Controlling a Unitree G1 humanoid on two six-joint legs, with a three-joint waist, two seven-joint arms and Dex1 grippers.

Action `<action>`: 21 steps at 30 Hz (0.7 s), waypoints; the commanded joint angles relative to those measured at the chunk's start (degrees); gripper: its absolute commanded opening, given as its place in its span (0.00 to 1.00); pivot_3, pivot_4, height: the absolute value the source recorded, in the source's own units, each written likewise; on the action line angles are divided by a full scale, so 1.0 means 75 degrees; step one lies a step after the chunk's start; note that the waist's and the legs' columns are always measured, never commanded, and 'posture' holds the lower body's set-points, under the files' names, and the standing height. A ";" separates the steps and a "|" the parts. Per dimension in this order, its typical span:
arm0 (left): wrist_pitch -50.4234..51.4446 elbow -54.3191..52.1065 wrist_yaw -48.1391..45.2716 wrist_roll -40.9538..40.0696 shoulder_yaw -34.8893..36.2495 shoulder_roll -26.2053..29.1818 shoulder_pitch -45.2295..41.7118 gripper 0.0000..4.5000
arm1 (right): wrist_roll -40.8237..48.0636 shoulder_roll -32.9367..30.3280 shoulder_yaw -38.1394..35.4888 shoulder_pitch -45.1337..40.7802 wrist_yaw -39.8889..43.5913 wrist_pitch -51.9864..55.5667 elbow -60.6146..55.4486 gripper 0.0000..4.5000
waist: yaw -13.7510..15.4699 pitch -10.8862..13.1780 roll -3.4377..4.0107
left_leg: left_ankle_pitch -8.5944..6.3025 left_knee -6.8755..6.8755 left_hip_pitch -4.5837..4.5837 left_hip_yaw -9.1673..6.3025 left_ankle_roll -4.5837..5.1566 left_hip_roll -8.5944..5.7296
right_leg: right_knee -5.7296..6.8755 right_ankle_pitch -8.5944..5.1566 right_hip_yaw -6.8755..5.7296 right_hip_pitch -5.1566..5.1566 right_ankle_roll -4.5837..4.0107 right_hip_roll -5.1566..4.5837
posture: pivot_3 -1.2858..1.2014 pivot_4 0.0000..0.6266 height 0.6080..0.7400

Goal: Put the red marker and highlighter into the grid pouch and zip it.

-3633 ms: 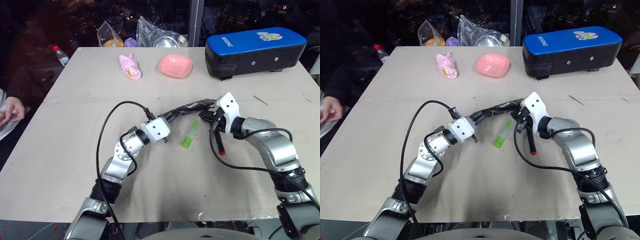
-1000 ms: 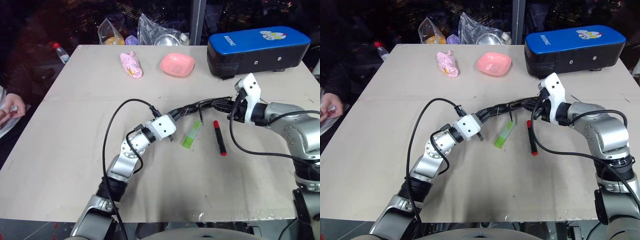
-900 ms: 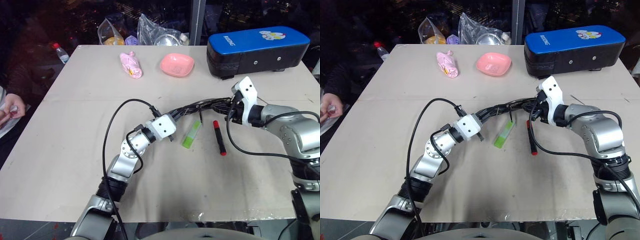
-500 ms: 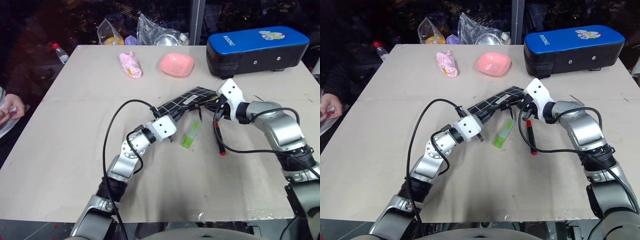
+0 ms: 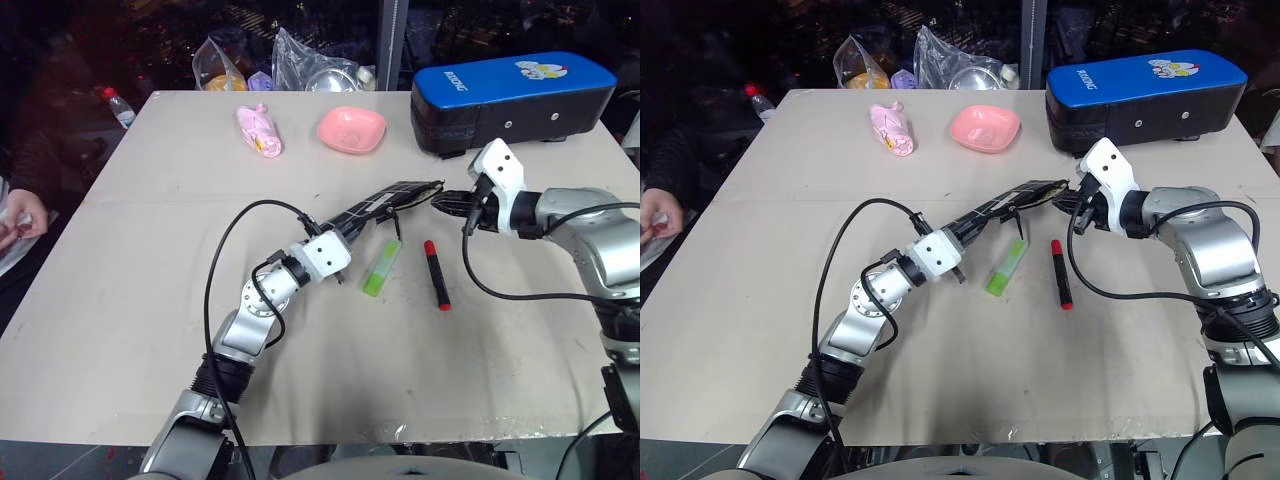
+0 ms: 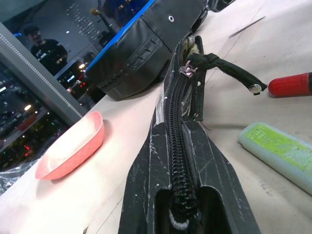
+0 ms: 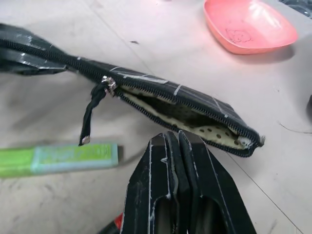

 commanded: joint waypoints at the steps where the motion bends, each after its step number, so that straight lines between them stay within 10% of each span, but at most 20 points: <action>1: -0.0265 -0.0075 0.0034 -0.0016 -0.0076 -0.0032 -0.0120 0.00 | -0.0027 0.0332 -0.0116 -0.0182 -0.0365 0.0002 -0.0033 0.01 | 0.0001 0.0000 0.0000 | 0.0000 0.0000 0.0000 0.0000 0.0000 -0.0001 | 0.0000 0.0000 0.0001 0.0000 0.0000 -0.0001 | 0.52 0.24 0.89; 21: -0.0057 -0.0701 -0.0508 -0.0231 -0.0212 0.0140 0.0049 0.00 | -0.2562 0.1256 0.2238 -0.0627 0.0170 -0.4156 0.1939 0.01 | -0.0005 0.0000 0.0001 | 0.0000 0.0000 0.0002 0.0000 -0.0001 -0.0006 | 0.0005 0.0001 0.0000 -0.0002 0.0001 0.0009 | 0.52 0.24 0.89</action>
